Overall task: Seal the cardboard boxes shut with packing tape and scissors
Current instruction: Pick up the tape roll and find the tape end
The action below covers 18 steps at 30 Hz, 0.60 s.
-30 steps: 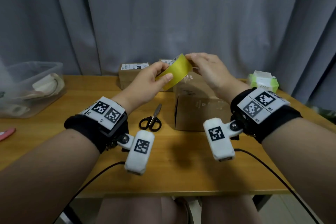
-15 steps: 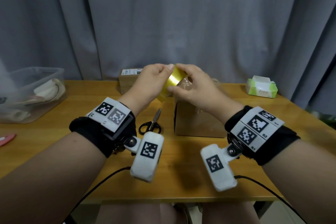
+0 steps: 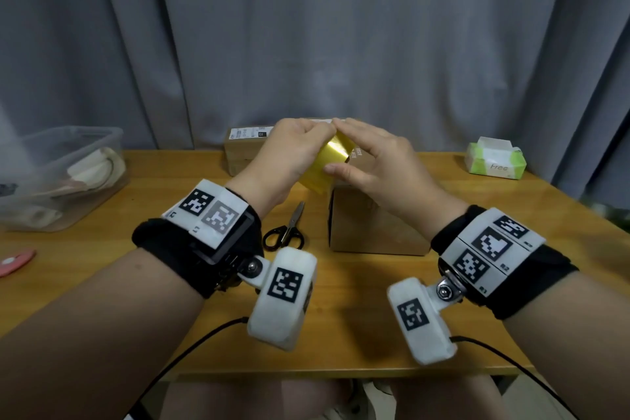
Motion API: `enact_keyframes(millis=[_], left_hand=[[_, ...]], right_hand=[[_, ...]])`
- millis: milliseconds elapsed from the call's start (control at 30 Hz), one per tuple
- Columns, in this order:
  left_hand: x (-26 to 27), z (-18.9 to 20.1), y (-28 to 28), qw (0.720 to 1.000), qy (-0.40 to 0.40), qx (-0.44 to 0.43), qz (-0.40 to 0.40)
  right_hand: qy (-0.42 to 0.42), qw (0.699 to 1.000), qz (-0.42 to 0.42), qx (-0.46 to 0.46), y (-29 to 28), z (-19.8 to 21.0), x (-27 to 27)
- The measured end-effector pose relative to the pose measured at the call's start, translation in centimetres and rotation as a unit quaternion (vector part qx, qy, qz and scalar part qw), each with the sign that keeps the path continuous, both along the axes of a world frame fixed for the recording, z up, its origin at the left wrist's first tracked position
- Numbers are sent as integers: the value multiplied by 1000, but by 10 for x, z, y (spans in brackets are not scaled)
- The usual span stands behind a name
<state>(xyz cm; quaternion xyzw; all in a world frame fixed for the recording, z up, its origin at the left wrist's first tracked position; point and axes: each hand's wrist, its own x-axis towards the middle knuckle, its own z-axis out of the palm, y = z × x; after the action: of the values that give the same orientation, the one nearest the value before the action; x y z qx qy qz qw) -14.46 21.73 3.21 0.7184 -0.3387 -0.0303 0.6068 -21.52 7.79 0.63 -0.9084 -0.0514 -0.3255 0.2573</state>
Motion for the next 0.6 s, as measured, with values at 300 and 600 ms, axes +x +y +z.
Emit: enact_keyframes(millis=[300, 600], left_hand=[[-4, 3, -4, 998, 58, -4, -6], [-3, -5, 7, 992, 62, -50, -98]], right_hand=[[-45, 999, -13, 3, -6, 1, -3], [-54, 993, 22, 107, -16, -2, -2]])
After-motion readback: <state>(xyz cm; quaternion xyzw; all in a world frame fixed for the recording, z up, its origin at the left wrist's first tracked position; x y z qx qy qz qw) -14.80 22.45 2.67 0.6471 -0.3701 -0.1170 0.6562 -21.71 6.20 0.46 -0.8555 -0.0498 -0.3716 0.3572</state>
